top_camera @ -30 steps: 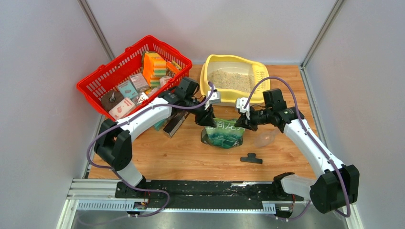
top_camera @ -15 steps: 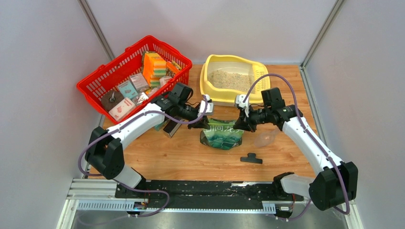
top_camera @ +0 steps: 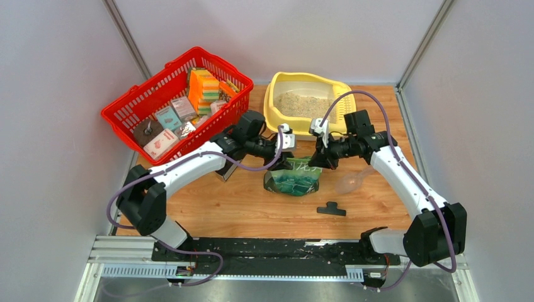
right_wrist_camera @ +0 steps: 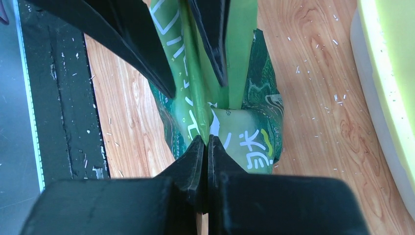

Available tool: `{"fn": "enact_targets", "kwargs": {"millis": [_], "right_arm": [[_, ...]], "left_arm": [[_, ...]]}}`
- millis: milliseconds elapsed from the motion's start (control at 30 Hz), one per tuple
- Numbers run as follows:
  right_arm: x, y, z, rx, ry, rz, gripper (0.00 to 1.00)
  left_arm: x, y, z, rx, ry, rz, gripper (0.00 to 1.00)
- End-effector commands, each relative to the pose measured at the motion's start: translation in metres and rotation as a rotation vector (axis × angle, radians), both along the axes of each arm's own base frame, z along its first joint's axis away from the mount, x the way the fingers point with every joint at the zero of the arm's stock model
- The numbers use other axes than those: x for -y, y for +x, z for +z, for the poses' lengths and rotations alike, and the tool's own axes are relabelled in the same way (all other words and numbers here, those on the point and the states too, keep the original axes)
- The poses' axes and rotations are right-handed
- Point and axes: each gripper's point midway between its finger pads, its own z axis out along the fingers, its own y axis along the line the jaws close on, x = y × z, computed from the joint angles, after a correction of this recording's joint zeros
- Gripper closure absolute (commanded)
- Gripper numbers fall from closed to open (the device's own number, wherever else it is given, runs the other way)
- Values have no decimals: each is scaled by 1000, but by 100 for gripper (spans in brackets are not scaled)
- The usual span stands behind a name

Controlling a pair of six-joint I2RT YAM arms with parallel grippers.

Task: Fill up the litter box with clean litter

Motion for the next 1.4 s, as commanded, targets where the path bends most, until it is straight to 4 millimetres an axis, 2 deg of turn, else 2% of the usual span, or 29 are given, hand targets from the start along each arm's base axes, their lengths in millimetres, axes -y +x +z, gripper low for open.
{"fn": "enact_targets", "kwargs": {"millis": [0, 33, 100, 133, 167, 200, 233, 467, 567, 633, 667, 700, 733, 767, 933, 967, 1000, 1100, 1233, 1367], "right_arm": [[0, 9, 16, 18, 17, -32, 100], [0, 10, 15, 18, 17, -35, 100], [1, 8, 15, 18, 14, -36, 100], [2, 8, 14, 18, 10, -38, 100], [3, 6, 13, 12, 5, -38, 100], [4, 5, 12, 7, 3, -40, 100], [7, 2, 9, -11, -7, -36, 99], [29, -6, 6, -40, -52, -46, 88], [27, -10, 5, -55, -34, -39, 85], [24, -8, 6, -66, -17, -41, 77], [22, -7, 7, -64, -14, -40, 76], [23, -5, 8, -53, -13, -42, 77], [23, -4, 7, -49, -17, -45, 84], [24, -3, 6, -46, -22, -46, 87], [26, -5, 8, -10, -35, -28, 99], [25, -6, 10, -13, -27, -28, 99], [24, -5, 11, -22, -17, -36, 99], [20, -4, 11, -38, -1, -33, 100], [18, 0, 14, -38, 9, -35, 100], [17, 3, 15, -45, 10, -40, 100]], "left_arm": [[35, 16, 32, 27, -113, 25, 52], [40, 19, 27, 9, -109, 34, 61], [46, 22, 34, -27, -132, 53, 72], [46, 23, 32, -46, -129, 66, 84], [48, 23, 37, -48, -148, 67, 92], [48, 21, 38, -51, -150, 60, 99], [46, 19, 39, -57, -148, 51, 100], [18, 15, 26, -119, -97, 82, 100], [15, 12, 24, -128, -95, 83, 100], [16, 12, 26, -140, -101, 88, 100], [16, 12, 27, -141, -102, 88, 100], [16, 12, 26, -140, -101, 88, 100], [16, 13, 27, -141, -103, 91, 100], [16, 13, 28, -139, -103, 91, 100], [15, 10, 30, -135, -104, 79, 100], [17, 9, 31, -137, -114, 70, 95], [20, 7, 33, -142, -123, 60, 85], [34, 5, 37, -152, -148, 19, 75], [54, 7, 47, -155, -185, -14, 74], [67, 3, 44, -163, -185, -45, 74]]}}
